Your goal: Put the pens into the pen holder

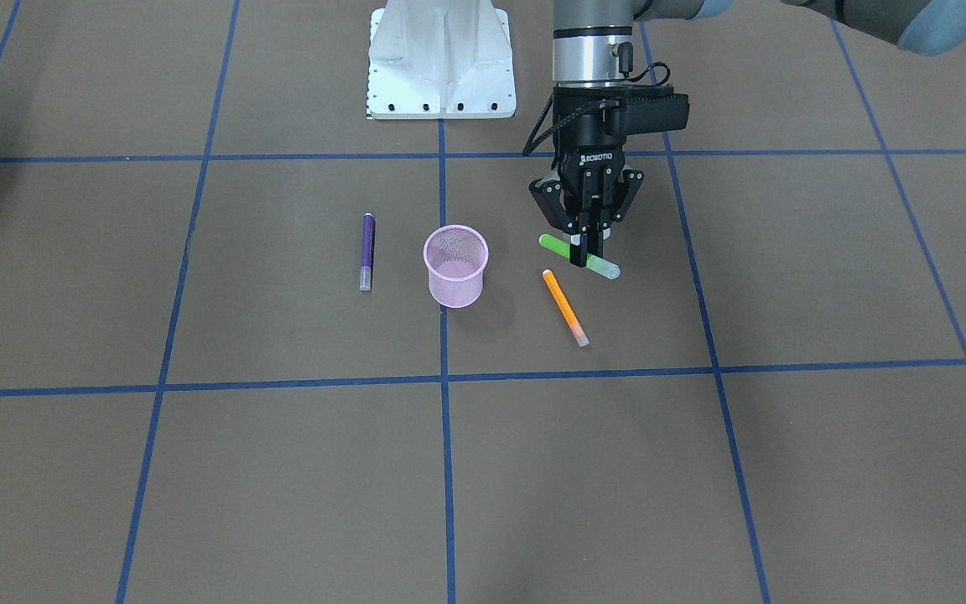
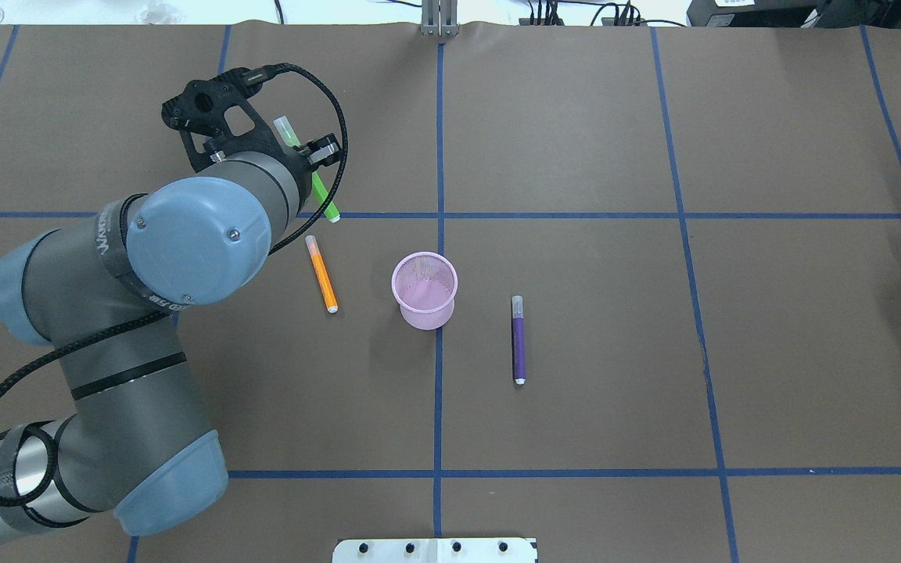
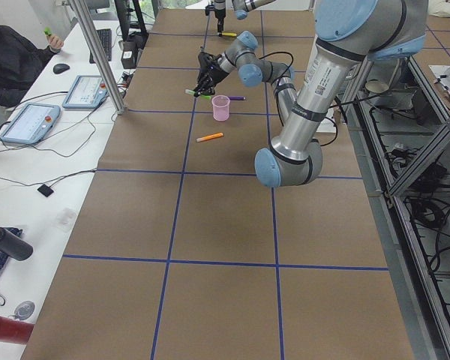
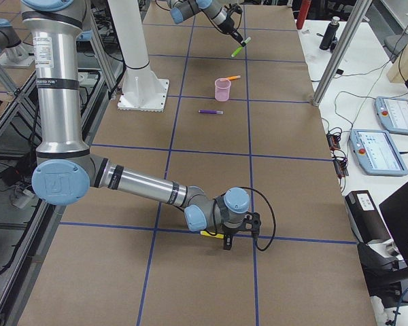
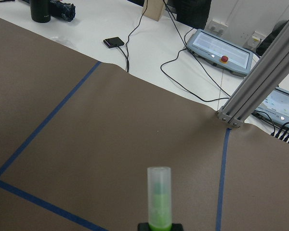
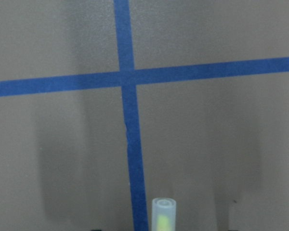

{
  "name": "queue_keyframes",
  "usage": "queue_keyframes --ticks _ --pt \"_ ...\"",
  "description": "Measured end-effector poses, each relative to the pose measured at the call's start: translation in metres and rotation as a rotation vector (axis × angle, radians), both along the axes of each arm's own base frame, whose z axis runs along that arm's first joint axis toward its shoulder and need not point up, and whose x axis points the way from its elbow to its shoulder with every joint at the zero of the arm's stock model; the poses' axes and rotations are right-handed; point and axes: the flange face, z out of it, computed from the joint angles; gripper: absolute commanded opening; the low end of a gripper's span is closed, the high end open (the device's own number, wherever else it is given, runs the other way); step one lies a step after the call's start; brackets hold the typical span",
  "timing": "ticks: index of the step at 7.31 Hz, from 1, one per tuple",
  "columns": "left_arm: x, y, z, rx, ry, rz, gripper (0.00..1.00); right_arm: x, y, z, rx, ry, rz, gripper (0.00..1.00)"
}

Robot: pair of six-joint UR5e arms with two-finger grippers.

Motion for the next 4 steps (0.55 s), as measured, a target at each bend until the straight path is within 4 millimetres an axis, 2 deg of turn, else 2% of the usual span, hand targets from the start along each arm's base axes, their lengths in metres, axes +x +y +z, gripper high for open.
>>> queue_keyframes --ticks 1,4 --pt "0.0002 -0.0001 0.0003 0.0 0.0 0.0 0.0 -0.0001 -0.0002 -0.0011 0.001 -0.001 0.001 0.32" --pt "0.002 -0.001 0.0008 -0.002 -0.003 0.001 0.0 0.0002 0.0015 -0.0009 0.002 -0.001 0.001 0.32"
